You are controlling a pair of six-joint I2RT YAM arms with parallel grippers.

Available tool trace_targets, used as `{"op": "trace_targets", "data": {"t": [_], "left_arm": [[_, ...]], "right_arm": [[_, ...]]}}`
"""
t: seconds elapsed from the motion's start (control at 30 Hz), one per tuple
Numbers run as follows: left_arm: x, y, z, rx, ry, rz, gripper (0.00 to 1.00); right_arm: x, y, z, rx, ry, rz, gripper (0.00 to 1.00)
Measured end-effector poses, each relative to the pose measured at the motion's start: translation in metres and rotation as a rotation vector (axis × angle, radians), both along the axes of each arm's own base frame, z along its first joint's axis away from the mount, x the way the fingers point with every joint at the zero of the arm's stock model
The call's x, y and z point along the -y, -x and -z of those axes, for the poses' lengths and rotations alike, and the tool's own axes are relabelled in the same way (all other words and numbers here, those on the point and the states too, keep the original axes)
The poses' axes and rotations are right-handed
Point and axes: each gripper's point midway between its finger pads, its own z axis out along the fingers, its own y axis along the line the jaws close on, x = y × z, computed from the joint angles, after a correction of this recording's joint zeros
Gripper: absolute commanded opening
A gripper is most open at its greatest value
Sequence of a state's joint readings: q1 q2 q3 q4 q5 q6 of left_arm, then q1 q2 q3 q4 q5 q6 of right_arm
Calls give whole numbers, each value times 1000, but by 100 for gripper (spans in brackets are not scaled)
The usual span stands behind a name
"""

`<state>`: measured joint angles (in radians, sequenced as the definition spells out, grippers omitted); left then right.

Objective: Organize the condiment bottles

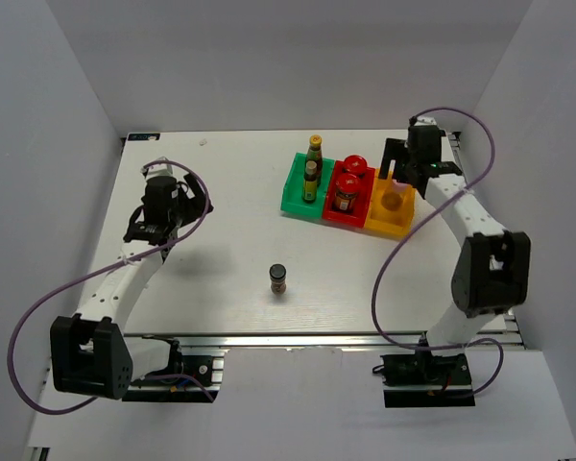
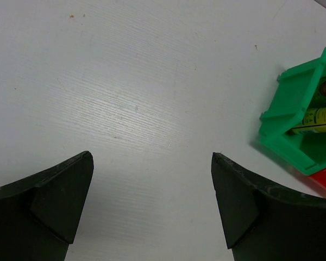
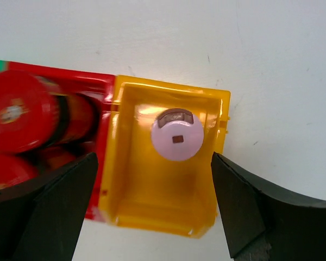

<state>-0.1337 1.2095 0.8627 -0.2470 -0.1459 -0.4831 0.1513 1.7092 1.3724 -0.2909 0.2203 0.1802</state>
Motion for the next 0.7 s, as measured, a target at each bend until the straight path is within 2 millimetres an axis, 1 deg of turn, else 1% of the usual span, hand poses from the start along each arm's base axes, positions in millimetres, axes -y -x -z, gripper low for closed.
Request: {"op": "trace_targets", "data": {"t": [0.07,0.13,0.17,0.2,0.23,0.27,0.3,0.37,0.43,0.53,0.6,0.67,0.7], "left_arm": [[0,1,-5,13,2,0,98],[0,2,-9,25,6,-2,98],[0,2,-11,30,7,-2,98],[0,3,-13,36,8,-2,98],[0,3,-14,40,9,-2,98],[0,4,-14,42,10,-2,98],[0,4,-15,43,11,-3,98],[0,4,-15,44,12,-3,98],[0,4,-15,43,14,-1,98],[1,6,-11,36,18,3,98],[2,7,-9,31,22,9,98],[3,7,-10,32,25,12,98],[3,7,-10,32,26,14,98]], "right_arm": [[-8,11,-34,74,-20,-37,89],[-26,30,-67,151,-26,-95,89],[-45,43,-82,189,-24,-145,89],[-65,55,-92,217,-24,-197,89],[-93,71,-99,238,-31,-277,89],[-123,90,-100,242,-40,-368,89],[-149,107,-97,235,-53,-452,89],[-197,147,-80,191,-75,-632,89],[-230,187,-54,116,-74,-790,89],[-269,241,-24,28,-45,-992,89],[-292,269,-9,-4,-22,-1110,89],[-306,289,10,-45,9,-1189,89],[-309,293,19,-66,28,-1204,89]]}}
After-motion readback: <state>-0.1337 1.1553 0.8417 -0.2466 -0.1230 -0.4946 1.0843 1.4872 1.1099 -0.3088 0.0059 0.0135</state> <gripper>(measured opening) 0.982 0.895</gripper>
